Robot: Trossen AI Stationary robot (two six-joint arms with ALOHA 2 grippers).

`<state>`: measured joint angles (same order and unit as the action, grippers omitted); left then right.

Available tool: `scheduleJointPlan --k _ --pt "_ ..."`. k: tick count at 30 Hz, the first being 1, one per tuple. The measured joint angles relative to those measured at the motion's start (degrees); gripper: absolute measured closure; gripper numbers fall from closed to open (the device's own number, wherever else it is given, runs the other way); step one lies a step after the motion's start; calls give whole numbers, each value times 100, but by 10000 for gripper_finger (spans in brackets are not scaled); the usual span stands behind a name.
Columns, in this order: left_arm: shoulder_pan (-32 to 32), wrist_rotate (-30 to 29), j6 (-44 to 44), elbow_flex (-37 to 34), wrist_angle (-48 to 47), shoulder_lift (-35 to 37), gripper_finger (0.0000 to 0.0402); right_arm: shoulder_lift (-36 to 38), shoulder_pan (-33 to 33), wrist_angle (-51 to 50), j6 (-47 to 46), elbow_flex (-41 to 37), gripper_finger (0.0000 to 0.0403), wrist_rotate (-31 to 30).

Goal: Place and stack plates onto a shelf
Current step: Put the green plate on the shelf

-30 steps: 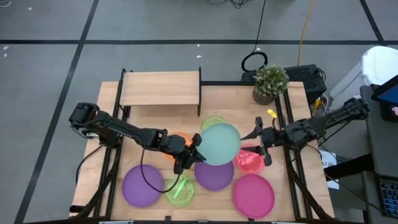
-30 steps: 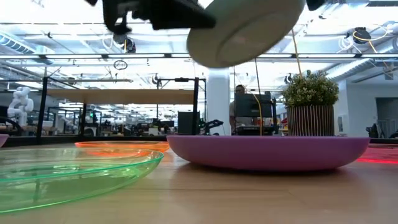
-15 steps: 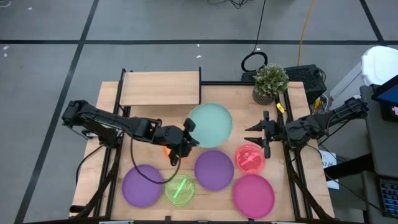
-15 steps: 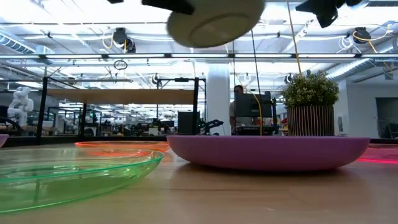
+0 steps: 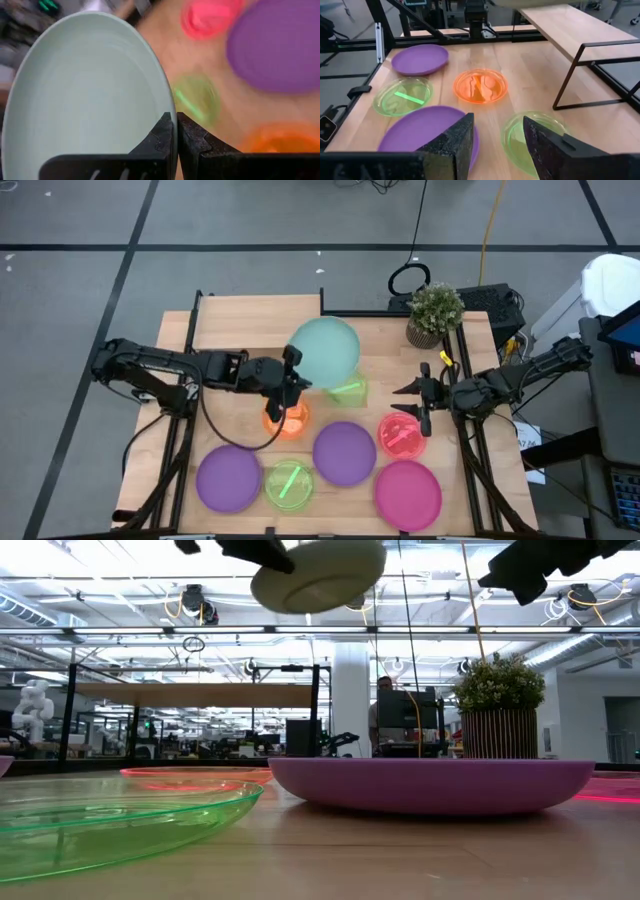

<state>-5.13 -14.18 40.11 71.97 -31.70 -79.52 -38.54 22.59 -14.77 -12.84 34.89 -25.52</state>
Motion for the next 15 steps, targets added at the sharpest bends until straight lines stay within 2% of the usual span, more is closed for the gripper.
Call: scheduleJointPlan --k 7,15 --pt "540 -37 -97 -11 -400 84 391 2 0 -8 0 -136 250 2" --pt "968 -580 -485 -7 -641 217 391 2 0 -4 43 -194 250 2"
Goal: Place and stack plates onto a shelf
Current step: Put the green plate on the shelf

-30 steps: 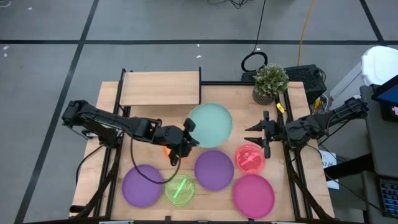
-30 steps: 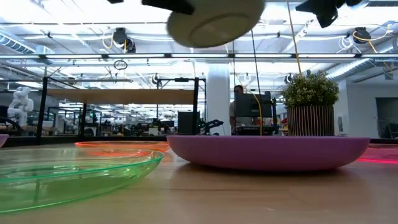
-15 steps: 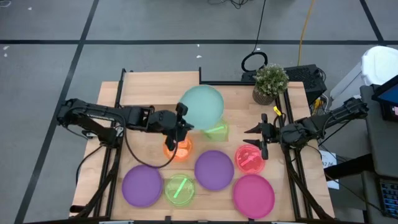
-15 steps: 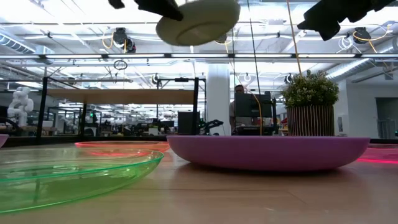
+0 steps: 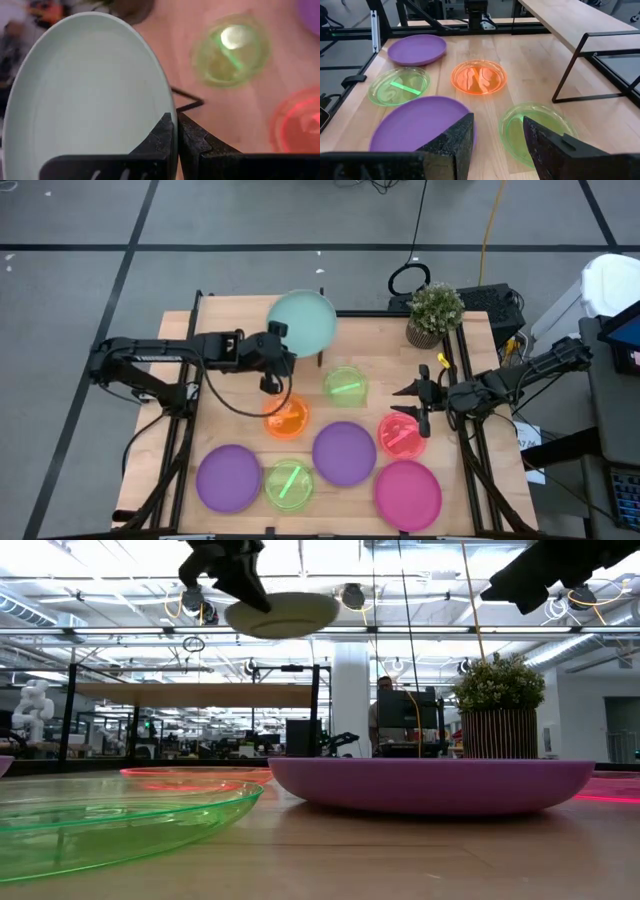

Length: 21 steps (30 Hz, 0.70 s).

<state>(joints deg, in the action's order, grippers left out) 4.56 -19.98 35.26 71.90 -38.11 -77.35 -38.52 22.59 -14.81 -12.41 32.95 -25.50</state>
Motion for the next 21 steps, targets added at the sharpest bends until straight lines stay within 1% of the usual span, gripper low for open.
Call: scheduleJointPlan --k 5,7,10,15,21 --pt "226 -248 -535 -2 -343 166 391 0 0 0 109 0 250 -2" --pt "324 -263 -823 -2 -599 273 391 0 0 6 123 0 250 -1" --pt "402 -274 -1219 -2 -712 406 391 -2 0 22 151 0 250 -4" --pt "520 -285 -1737 -2 -1329 671 391 -2 -2 64 213 0 250 -13" --pt "727 -475 -2449 -50 -1818 923 391 0 -30 211 299 0 250 -35"
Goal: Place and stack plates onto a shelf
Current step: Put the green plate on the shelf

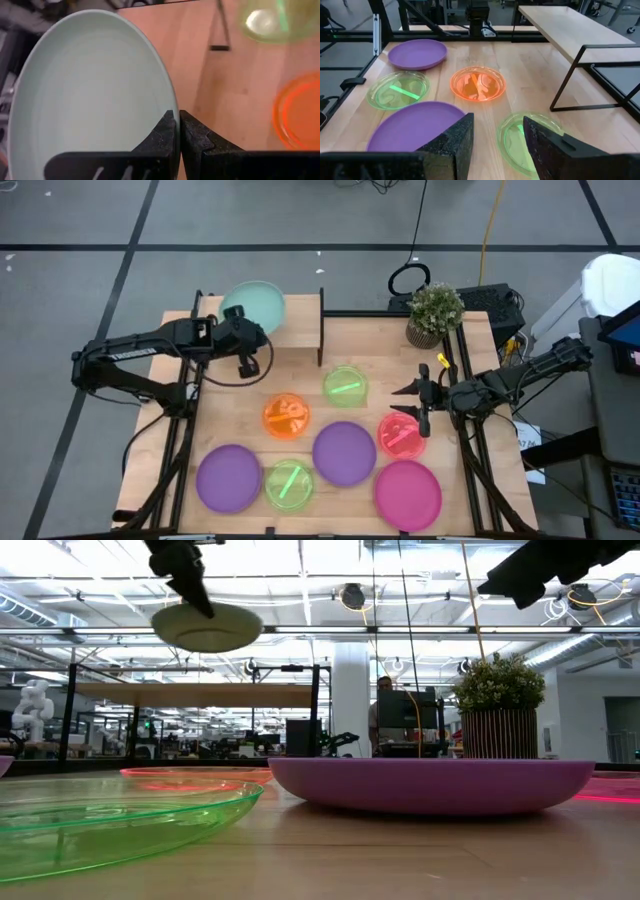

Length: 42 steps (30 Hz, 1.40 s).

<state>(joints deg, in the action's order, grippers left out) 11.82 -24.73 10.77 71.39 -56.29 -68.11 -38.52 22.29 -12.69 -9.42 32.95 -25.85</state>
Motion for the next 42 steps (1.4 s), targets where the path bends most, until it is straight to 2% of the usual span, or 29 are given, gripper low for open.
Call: scheduleJointPlan --k 5,12,18,26,31,34,42 --pt "319 -446 -491 -182 -255 96 391 0 -13 144 25 0 250 4" --pt "844 -443 -838 -724 -363 155 392 0 -18 171 125 0 250 2" --pt "1204 -446 -781 -1306 182 157 392 0 -22 173 304 0 250 -9" --pt "1367 -433 -641 -1765 746 157 392 0 -24 171 329 0 250 -290" --pt "1367 -346 -863 -1786 768 157 390 0 -24 171 370 0 250 -291" --pt "1332 -321 -1091 -1786 874 155 376 0 -24 171 370 0 250 -291" --pt "1323 -327 -1128 -1786 979 155 366 0 -24 170 369 2 250 -291"
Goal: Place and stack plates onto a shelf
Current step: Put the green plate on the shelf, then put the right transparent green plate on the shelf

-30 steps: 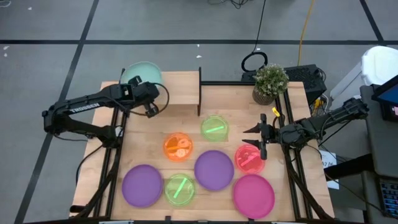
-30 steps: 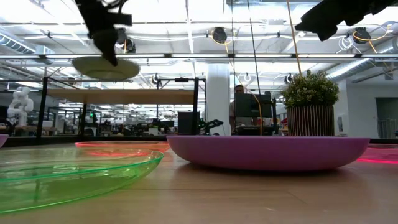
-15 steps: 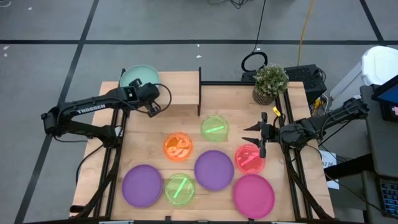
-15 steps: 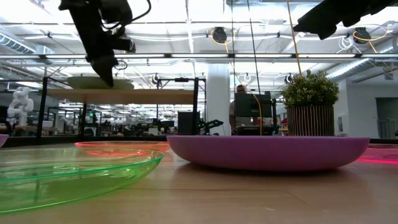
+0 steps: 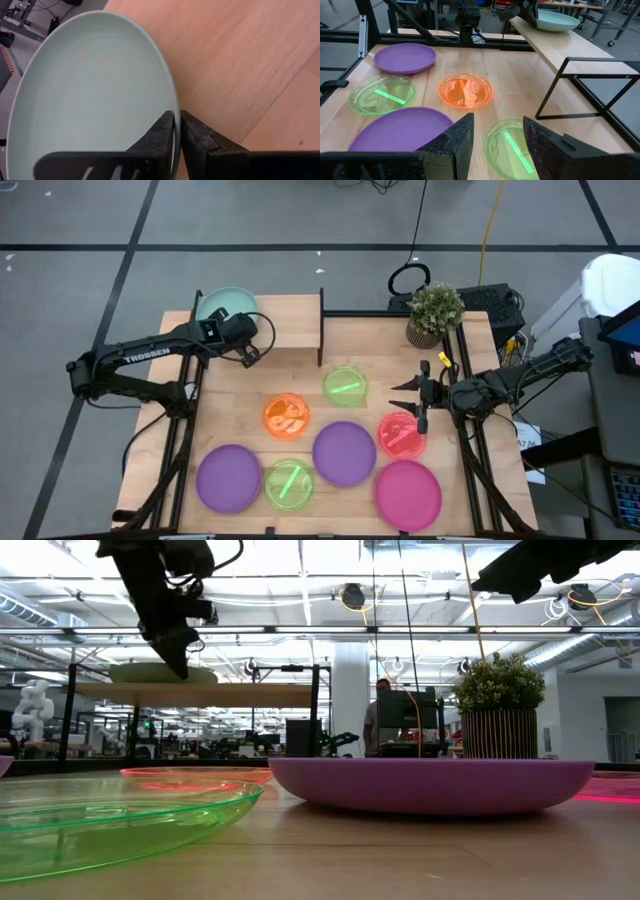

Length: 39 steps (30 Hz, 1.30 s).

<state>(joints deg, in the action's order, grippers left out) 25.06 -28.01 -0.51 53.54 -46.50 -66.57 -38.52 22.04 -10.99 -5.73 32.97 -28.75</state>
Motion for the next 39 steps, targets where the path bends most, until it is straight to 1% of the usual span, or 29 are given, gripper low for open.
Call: scheduleJointPlan --k 4,6,14,20,26,30,34,39 --pt "0 0 -8 0 -17 0 361 0 0 -2 -9 0 250 0" --pt "0 0 -52 0 -15 0 351 -2 0 -2 -47 0 250 2" --pt "0 -40 -202 0 -11 0 270 -1 2 -2 -76 0 250 20" --pt "-9 -59 -435 -2 3 38 236 0 2 0 -246 0 250 24" --pt "-173 -223 -370 26 84 229 219 -68 2 -2 -248 2 250 37" --pt "-329 -319 -322 24 90 487 218 -283 2 8 -210 2 250 15" --pt "-519 -330 -321 26 192 806 218 -674 -69 445 -8 2 250 31" --pt "-930 -332 -276 26 534 1195 218 -1387 -149 1076 517 7 250 47"
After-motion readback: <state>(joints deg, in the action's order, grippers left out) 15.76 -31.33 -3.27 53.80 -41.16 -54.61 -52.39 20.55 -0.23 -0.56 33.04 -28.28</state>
